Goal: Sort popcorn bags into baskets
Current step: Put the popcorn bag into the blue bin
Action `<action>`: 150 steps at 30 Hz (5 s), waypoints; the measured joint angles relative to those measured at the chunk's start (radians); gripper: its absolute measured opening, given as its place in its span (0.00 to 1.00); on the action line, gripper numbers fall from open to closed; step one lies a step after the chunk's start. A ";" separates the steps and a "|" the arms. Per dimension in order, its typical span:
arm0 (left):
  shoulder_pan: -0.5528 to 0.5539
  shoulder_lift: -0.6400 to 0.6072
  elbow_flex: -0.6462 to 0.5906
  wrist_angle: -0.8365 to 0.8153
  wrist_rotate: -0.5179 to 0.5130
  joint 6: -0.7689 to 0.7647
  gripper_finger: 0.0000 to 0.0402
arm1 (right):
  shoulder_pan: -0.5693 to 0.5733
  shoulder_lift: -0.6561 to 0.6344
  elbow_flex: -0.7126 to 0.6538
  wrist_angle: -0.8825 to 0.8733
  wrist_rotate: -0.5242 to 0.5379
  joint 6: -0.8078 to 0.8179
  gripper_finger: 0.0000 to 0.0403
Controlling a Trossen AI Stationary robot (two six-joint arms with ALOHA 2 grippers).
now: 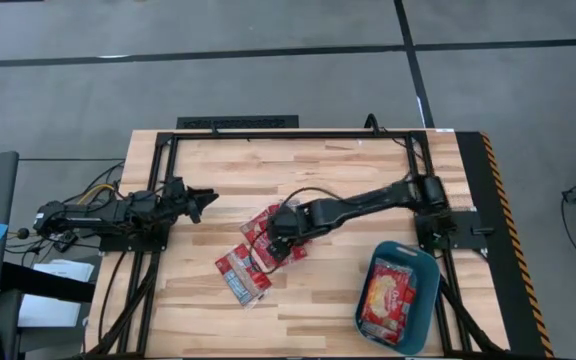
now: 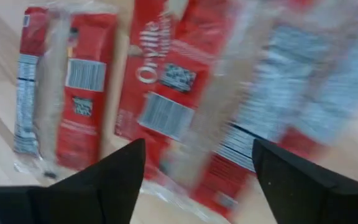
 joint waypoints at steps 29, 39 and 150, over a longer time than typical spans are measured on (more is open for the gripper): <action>0.000 0.016 0.002 -0.012 0.013 0.010 0.47 | 0.016 0.091 0.071 -0.229 0.160 0.084 0.86; 0.000 0.016 0.002 -0.012 0.022 0.006 0.47 | -0.004 0.072 0.072 -0.402 0.135 -0.007 0.83; 0.000 0.017 0.001 -0.012 -0.068 -0.043 0.47 | 0.747 -1.049 -0.696 -0.176 -0.137 1.129 0.03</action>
